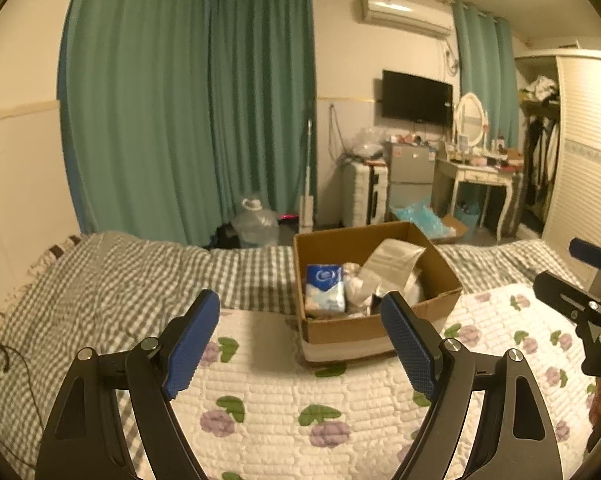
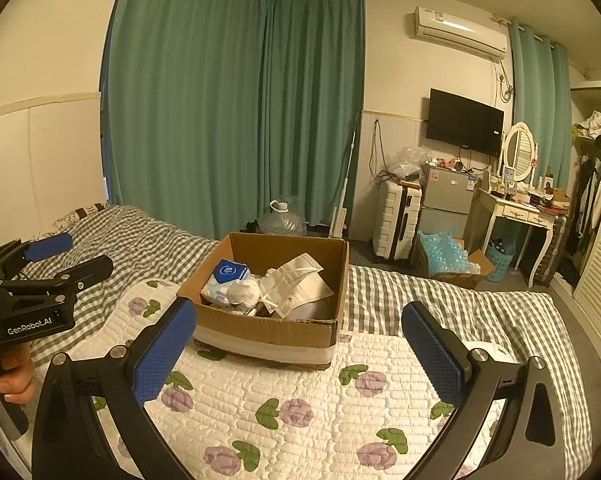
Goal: Organize soft objects
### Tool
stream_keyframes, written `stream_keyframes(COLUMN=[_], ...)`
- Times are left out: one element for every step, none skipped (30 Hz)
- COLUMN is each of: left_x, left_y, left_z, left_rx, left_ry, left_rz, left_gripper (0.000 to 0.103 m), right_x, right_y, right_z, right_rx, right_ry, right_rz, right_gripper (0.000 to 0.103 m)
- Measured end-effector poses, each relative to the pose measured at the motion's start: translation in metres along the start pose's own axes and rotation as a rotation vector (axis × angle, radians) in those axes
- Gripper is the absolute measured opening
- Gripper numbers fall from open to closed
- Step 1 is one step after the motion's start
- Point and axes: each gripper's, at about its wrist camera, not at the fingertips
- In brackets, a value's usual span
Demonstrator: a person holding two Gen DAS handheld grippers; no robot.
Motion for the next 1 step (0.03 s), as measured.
stream_keyframes(left_x=[0.0004], left_y=[0.0004], left_z=[-0.0001], left_rx=[-0.001], left_ry=[-0.002], left_rz=[-0.001], left_gripper=[0.084], right_x=[0.0], right_y=[0.0001], right_z=[0.0004], right_rx=[-0.001], right_ry=[0.001], right_rz=[0.0], right_gripper=[0.103])
Point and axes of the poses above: each gripper's, at about its wrist camera, not at the fingertips, and x roughly against the way its jaws point, z to its left, y to its top, and after that the axes turned 3 degrees about -x, right-handed
